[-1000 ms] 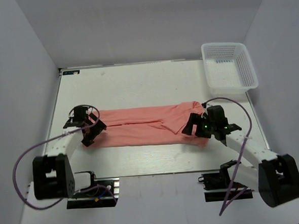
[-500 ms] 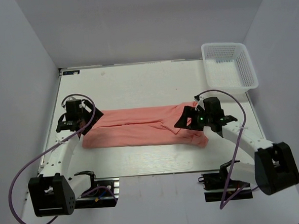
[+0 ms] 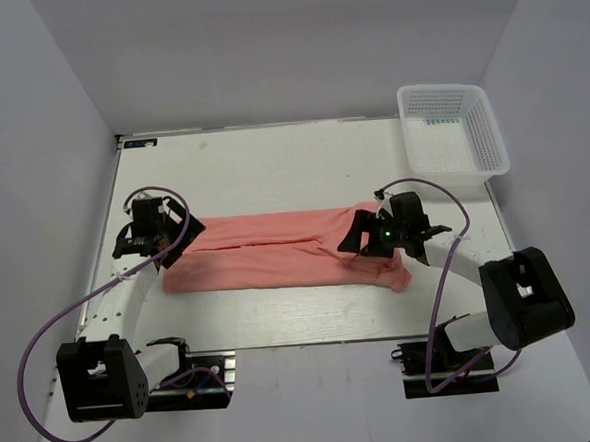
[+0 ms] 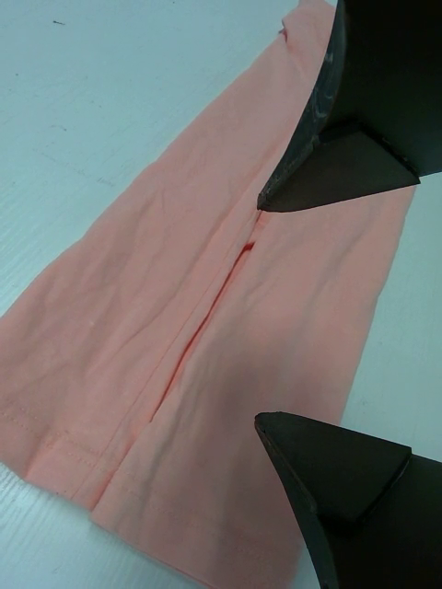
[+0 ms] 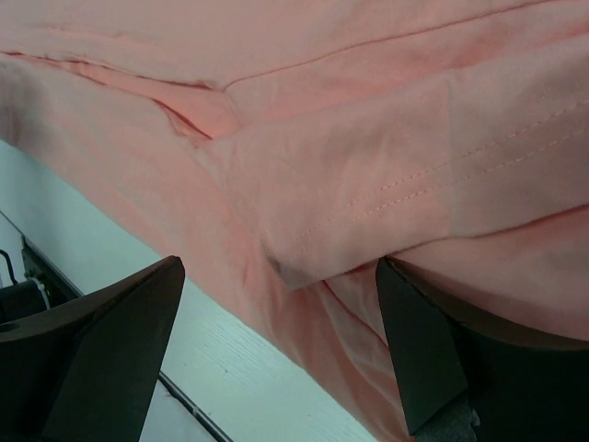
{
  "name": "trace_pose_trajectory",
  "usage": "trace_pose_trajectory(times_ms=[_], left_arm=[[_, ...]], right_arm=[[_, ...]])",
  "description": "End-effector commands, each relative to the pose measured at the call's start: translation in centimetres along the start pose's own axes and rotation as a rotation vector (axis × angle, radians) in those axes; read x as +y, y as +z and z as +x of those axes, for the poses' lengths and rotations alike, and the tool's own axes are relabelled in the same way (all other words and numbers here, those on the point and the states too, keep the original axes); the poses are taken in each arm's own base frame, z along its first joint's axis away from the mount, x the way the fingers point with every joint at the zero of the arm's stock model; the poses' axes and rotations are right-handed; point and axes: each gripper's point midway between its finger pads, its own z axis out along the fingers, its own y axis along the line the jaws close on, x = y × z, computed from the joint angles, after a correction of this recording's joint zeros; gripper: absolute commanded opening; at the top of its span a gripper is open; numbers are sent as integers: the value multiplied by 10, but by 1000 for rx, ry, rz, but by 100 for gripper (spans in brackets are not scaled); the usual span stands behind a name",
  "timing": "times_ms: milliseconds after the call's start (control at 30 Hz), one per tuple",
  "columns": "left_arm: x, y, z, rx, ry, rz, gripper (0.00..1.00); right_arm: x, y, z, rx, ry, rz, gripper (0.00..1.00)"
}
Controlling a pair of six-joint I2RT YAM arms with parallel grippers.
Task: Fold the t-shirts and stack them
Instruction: Fold the other side of the tshirt into a rectangle, then rotate the tshirt 90 degrees
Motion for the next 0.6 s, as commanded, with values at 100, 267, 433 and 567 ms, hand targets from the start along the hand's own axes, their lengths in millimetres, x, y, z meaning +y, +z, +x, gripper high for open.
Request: trace_pose_trajectory(times_ms=[100, 267, 433, 567], left_arm=[[3, -3, -1, -16, 10, -3, 100], [4, -3, -2, -22, 10, -10, 100], [7, -1, 1, -15, 10, -16, 100], [5, -3, 0, -22, 10, -10, 100]], right_arm=[[2, 8, -12, -40, -12, -8, 90], [11, 17, -16, -56, -15, -65, 90], [26, 29, -32, -87, 13, -132, 90], [63, 29, -77, -194, -50, -204, 90]])
